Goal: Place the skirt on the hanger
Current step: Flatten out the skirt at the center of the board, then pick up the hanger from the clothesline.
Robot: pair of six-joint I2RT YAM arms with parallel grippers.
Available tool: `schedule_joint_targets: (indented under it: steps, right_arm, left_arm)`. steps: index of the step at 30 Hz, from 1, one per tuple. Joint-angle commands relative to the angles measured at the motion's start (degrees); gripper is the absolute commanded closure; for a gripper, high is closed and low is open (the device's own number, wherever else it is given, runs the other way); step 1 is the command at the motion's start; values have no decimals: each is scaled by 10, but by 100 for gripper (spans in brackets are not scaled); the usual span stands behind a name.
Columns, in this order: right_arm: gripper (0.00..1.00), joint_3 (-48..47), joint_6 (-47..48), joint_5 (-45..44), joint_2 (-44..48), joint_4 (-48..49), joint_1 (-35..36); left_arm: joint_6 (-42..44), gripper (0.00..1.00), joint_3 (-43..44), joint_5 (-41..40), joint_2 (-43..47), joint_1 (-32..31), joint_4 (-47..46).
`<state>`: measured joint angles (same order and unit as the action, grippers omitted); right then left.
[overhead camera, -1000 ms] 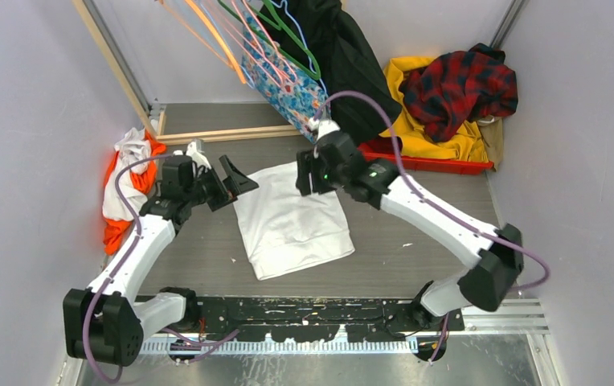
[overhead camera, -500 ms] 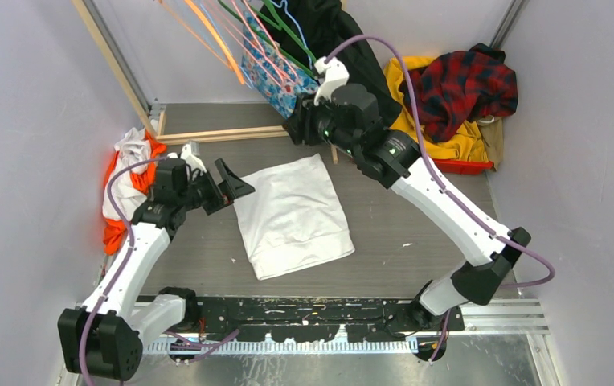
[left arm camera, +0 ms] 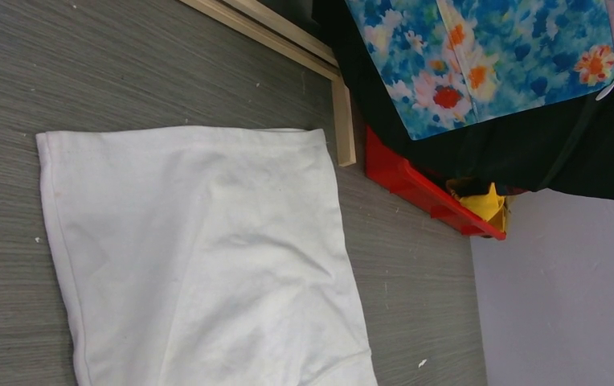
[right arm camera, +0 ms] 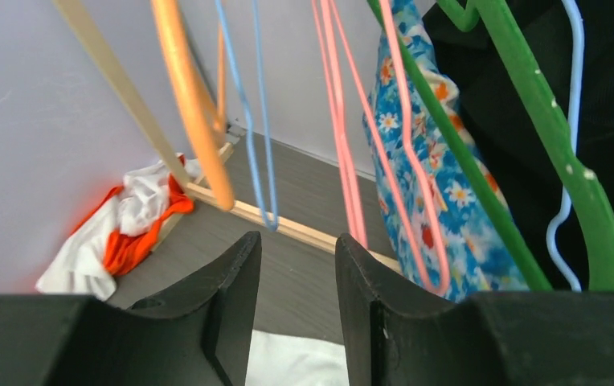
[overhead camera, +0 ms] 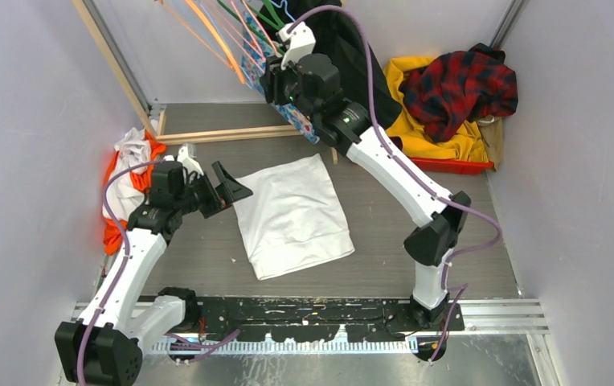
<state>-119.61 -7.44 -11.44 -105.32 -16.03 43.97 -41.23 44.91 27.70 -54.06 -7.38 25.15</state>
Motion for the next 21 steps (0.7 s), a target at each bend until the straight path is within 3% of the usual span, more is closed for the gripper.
schedule_joint_targets:
  steps: [1, 21]
  right_arm:
    - [55, -82, 29, -14, -33, 8, -18]
    - [53, -125, 22, 32, -69, -6, -54]
  left_arm:
    - [15, 7, 25, 10, 10, 2, -2]
    - [4, 10, 11, 20, -14, 2, -39]
